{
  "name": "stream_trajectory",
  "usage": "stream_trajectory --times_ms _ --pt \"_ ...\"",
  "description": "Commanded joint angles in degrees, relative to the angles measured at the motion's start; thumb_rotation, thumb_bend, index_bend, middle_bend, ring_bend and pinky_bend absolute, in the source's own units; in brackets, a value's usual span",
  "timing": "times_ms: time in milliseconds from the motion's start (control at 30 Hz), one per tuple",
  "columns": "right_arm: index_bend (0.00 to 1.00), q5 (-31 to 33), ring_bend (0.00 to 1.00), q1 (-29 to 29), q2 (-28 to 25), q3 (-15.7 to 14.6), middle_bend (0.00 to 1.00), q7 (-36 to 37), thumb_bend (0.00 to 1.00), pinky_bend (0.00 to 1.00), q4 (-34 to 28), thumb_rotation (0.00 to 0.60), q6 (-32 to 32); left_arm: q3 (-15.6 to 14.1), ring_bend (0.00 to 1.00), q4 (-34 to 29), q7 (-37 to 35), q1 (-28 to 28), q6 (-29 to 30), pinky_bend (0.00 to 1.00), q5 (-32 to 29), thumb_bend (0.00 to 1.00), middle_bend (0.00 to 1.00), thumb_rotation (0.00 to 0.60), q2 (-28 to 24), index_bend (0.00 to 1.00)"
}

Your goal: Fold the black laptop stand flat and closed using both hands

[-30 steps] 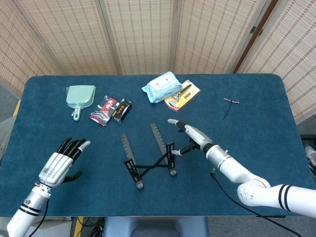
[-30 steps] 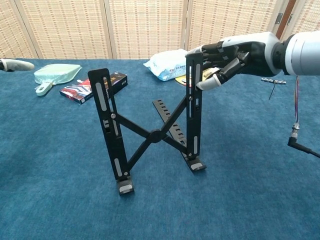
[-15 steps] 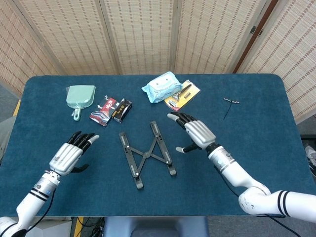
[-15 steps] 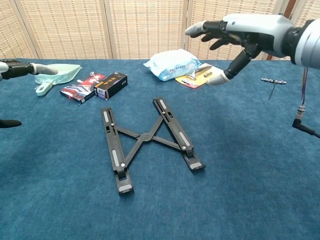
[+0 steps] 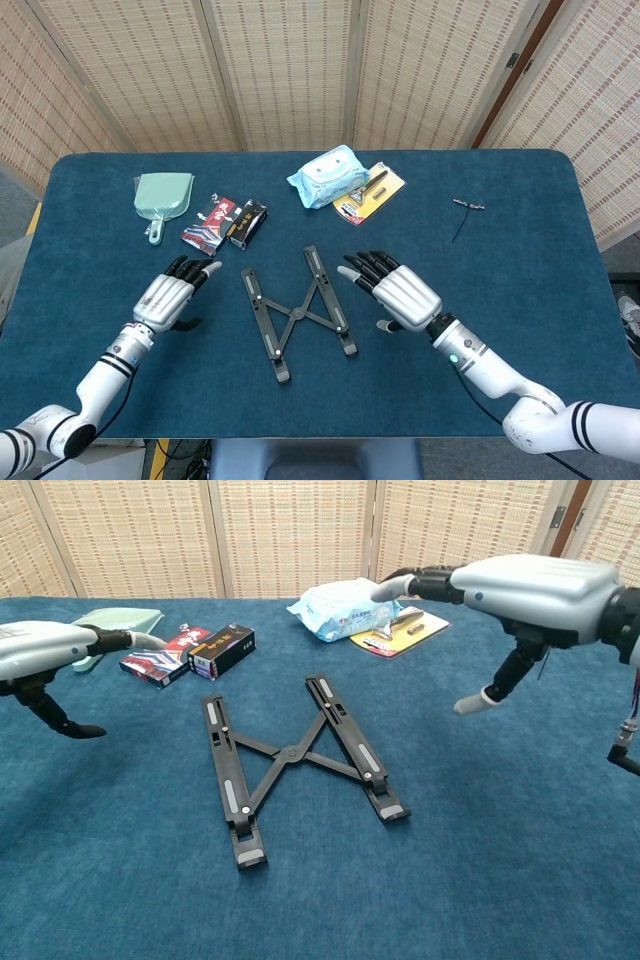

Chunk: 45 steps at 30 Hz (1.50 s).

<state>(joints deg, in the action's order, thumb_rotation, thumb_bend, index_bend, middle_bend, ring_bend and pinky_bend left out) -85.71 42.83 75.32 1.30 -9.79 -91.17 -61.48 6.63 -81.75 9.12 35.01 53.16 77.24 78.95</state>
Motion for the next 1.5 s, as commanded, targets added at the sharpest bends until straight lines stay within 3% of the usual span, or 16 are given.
stream_trajectory --times_ms 33,567,1000,1500 --pt "0.00 -1.4 0.00 -0.4 1.9 -0.5 0.00 -2.1 0.00 0.09 2.5 0.600 -0.4 0.6 0.09 1.2 0.0 1.3 -1.6 0.00 -1.4 0.21 0.08 0.600 1.8 0.05" --pt "0.00 0.0 0.00 -0.2 12.1 0.1 0.00 -7.9 0.00 0.02 11.7 0.600 4.1 2.0 0.09 5.8 -0.7 5.4 -5.1 0.00 -5.3 0.21 0.07 0.600 8.7 0.03" --pt "0.00 2.4 0.00 0.1 15.5 1.4 0.00 -10.6 0.00 0.02 15.6 0.600 6.4 2.4 0.09 9.7 -0.3 7.3 -6.9 0.00 -8.9 0.21 0.07 0.600 12.7 0.02" --pt "0.00 -0.1 0.00 -0.1 21.2 1.3 0.00 -11.4 0.01 0.01 22.3 0.600 4.0 2.5 0.09 12.4 -2.0 8.1 -7.6 0.00 -10.2 0.21 0.07 0.600 14.9 0.02"
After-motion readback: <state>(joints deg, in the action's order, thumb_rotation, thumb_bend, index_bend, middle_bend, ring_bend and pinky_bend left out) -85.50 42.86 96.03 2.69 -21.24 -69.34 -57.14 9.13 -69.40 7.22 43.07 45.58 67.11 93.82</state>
